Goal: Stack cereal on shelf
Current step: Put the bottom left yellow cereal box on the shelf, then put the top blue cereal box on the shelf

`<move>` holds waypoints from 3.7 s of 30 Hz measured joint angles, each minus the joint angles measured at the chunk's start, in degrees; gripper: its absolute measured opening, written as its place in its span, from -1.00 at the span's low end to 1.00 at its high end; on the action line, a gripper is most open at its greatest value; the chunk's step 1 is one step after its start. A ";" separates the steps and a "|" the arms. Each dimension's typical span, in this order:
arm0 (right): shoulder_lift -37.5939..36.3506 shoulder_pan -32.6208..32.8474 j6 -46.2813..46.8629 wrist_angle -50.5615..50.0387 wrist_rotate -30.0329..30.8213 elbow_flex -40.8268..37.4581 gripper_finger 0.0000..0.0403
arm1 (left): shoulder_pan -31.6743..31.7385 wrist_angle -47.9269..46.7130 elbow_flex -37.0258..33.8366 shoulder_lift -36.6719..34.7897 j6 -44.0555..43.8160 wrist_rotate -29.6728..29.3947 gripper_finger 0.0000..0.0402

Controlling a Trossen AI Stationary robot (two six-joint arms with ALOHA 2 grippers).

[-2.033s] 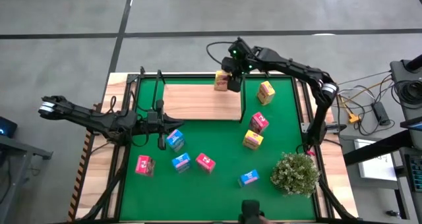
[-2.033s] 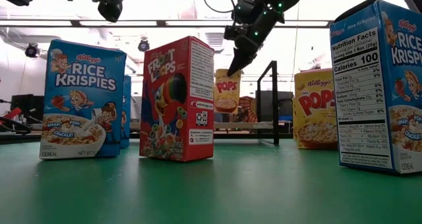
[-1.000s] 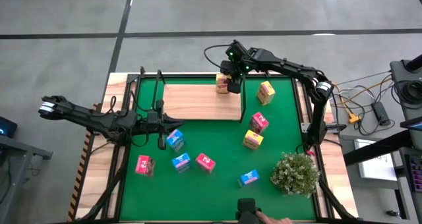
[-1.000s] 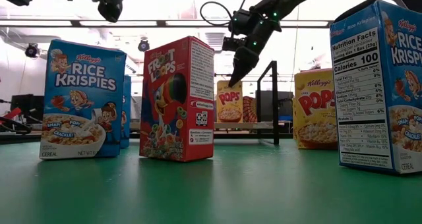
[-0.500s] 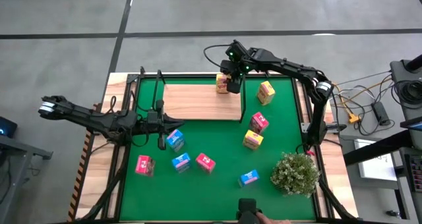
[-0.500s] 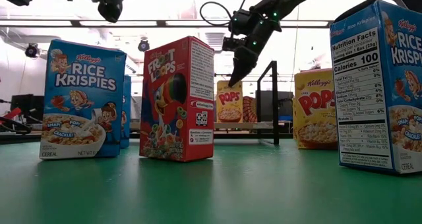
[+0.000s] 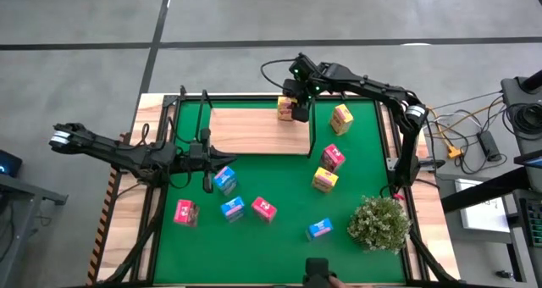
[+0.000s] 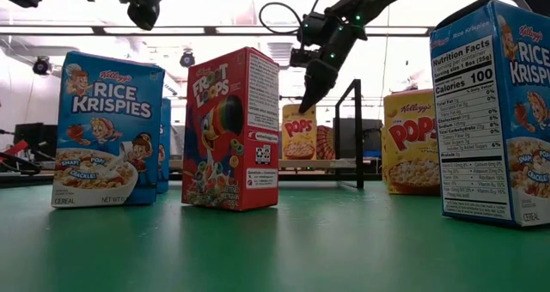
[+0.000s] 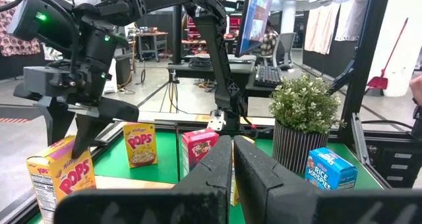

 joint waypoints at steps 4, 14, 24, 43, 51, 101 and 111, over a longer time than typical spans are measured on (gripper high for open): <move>0.00 0.73 0.80 -0.04 0.08 0.00 -0.04 | 0.00 -0.02 0.00 0.00 -0.04 0.00 -1.00; -0.12 1.46 1.45 -0.12 3.63 0.00 0.21 | 0.00 -0.02 0.00 0.00 -0.17 0.01 -1.00; -2.48 1.86 2.94 -0.37 4.56 -0.02 0.26 | -0.02 -0.02 0.00 0.00 -0.33 0.02 -1.00; -16.88 21.80 13.49 3.37 4.46 -6.39 0.02 | -0.32 -9.84 0.04 -0.02 -22.16 -4.80 -1.00; -22.74 29.59 10.70 25.26 11.22 -21.84 0.00 | -1.42 -25.97 8.87 1.71 -29.93 -2.82 -1.00; -31.74 31.84 10.36 53.73 11.55 -44.13 0.00 | -1.79 -87.80 38.54 34.34 -57.75 3.18 0.19; -31.75 31.84 8.27 53.97 11.60 -44.09 0.00 | -1.81 -81.32 36.00 34.18 -57.26 2.97 0.16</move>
